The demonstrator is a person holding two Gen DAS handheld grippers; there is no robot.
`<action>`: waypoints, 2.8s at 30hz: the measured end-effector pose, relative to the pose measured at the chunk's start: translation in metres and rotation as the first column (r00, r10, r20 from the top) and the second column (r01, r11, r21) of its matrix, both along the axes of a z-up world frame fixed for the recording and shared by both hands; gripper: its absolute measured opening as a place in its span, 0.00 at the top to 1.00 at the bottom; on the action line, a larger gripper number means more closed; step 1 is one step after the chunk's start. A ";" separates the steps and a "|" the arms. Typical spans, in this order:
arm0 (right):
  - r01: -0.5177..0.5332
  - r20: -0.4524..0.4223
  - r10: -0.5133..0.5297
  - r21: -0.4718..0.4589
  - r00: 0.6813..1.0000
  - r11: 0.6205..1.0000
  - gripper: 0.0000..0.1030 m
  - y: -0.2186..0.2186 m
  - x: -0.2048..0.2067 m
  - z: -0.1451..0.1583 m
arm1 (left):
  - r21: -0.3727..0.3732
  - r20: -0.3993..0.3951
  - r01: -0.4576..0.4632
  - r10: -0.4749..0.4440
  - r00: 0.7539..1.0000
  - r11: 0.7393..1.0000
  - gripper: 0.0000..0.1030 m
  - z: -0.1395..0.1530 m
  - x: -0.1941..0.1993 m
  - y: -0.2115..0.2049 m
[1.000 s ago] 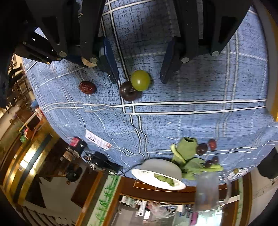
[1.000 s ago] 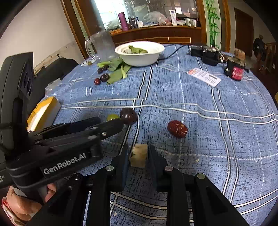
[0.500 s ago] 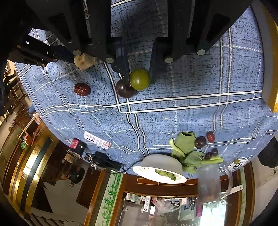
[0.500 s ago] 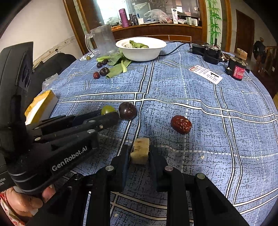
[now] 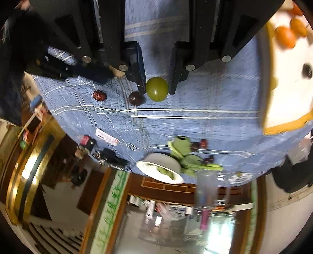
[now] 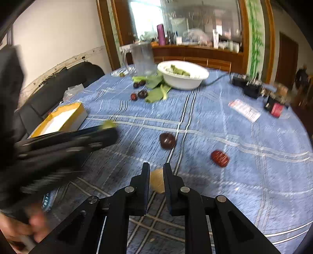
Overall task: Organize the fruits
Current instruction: 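Place the grape and white cube in the tray, opening both grippers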
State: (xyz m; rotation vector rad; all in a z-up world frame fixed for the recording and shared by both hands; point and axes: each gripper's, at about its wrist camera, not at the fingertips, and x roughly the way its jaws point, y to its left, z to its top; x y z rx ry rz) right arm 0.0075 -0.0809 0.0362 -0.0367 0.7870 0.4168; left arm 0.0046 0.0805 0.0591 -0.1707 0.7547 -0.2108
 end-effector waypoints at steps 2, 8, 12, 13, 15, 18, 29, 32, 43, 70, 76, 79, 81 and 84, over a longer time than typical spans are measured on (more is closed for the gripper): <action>0.035 0.008 -0.035 0.034 0.999 0.999 0.80 -0.011 0.004 0.002 | -0.011 0.000 -0.035 0.035 0.999 0.999 0.79 0.005 -0.015 0.019; 0.087 -0.099 -0.072 0.157 0.992 0.984 0.77 -0.038 0.021 -0.011 | -0.063 0.003 -0.152 0.152 0.988 0.986 0.79 0.014 -0.054 0.075; 0.017 -0.112 -0.003 0.125 0.994 0.992 0.69 -0.016 0.019 -0.020 | -0.038 0.014 -0.229 0.229 0.973 0.973 0.79 0.017 -0.075 0.106; 0.010 -0.092 -0.002 0.089 0.996 0.996 0.63 -0.008 0.016 -0.021 | -0.030 0.017 -0.246 0.246 0.969 0.969 0.79 0.017 -0.081 0.113; -0.002 -0.058 0.003 0.028 0.998 1.000 0.63 0.003 0.011 -0.020 | -0.011 0.020 -0.281 0.281 0.960 0.960 0.79 0.017 -0.090 0.127; 0.005 -0.037 -0.006 -0.030 0.999 1.000 0.63 0.012 0.009 -0.022 | -0.025 0.003 -0.325 0.325 0.946 0.946 0.79 0.011 -0.102 0.149; 0.060 -0.034 -0.064 -0.122 0.997 0.991 0.72 0.014 0.010 -0.023 | -0.027 0.011 -0.374 0.375 0.927 0.927 0.79 0.008 -0.129 0.177; 0.073 -0.061 -0.078 -0.078 0.995 0.994 0.72 0.009 0.005 -0.019 | -0.032 0.006 -0.393 0.394 0.919 0.919 0.79 0.007 -0.132 0.187; -0.145 -0.054 0.148 0.054 0.987 0.988 0.71 0.088 -0.038 0.027 | -0.052 -0.050 -0.417 0.415 0.908 0.907 0.79 -0.013 -0.145 0.213; -0.293 -0.172 0.304 0.088 0.937 0.952 0.43 0.257 -0.011 0.010 | -0.089 -0.051 -0.433 0.430 0.901 0.897 0.34 -0.013 -0.161 0.235; -0.284 -0.132 0.294 0.093 0.947 0.954 0.43 0.244 -0.020 0.023 | -0.082 -0.053 -0.438 0.435 0.899 0.895 0.30 -0.009 -0.164 0.233; -0.278 -0.097 0.285 0.078 0.954 0.957 0.37 0.233 -0.030 0.031 | -0.049 -0.036 -0.431 0.429 0.902 0.901 0.29 -0.004 -0.165 0.223; -0.272 -0.078 0.277 0.072 0.958 0.960 0.35 0.224 -0.037 0.035 | -0.022 -0.019 -0.431 0.430 0.902 0.902 0.29 0.000 -0.166 0.217; -0.268 -0.051 0.271 0.054 0.961 0.962 0.35 0.209 -0.050 0.038 | 0.032 0.016 -0.422 0.422 0.907 0.906 0.28 0.008 -0.168 0.203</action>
